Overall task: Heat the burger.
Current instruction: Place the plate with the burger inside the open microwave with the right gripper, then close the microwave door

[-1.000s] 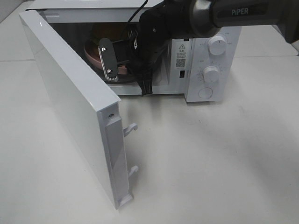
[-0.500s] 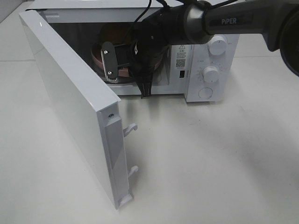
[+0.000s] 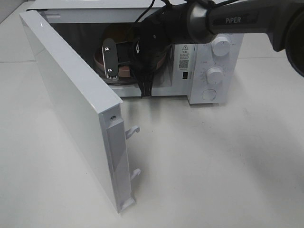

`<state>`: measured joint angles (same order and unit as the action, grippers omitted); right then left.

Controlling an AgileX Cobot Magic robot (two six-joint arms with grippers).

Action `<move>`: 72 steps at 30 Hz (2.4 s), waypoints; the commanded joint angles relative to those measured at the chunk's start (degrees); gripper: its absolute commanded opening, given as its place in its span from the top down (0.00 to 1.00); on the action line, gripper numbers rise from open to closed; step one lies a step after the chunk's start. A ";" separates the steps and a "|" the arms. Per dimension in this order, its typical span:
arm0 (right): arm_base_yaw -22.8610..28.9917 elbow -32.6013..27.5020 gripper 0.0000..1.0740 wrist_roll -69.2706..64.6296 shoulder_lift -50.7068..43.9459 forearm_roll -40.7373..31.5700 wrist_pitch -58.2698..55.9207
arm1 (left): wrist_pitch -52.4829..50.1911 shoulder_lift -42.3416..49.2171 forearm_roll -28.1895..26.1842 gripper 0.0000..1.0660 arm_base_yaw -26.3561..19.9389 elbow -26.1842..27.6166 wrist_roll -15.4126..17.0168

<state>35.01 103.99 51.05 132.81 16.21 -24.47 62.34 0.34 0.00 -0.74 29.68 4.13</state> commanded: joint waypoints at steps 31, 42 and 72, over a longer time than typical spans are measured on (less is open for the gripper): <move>0.00 -12.95 0.32 -4.87 -10.26 -0.86 4.70 | -0.97 0.74 0.00 0.09 0.11 0.06 0.00; 0.00 -20.68 0.31 -4.81 -15.53 -0.86 5.56 | -0.97 0.74 0.00 0.09 0.11 0.06 0.00; -0.17 -47.27 0.31 -26.99 -40.68 -0.97 5.73 | -0.97 0.74 0.00 0.09 0.11 0.06 0.00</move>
<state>35.01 58.79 27.62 94.71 15.18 -18.96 62.34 0.34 0.00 -0.74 29.68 4.13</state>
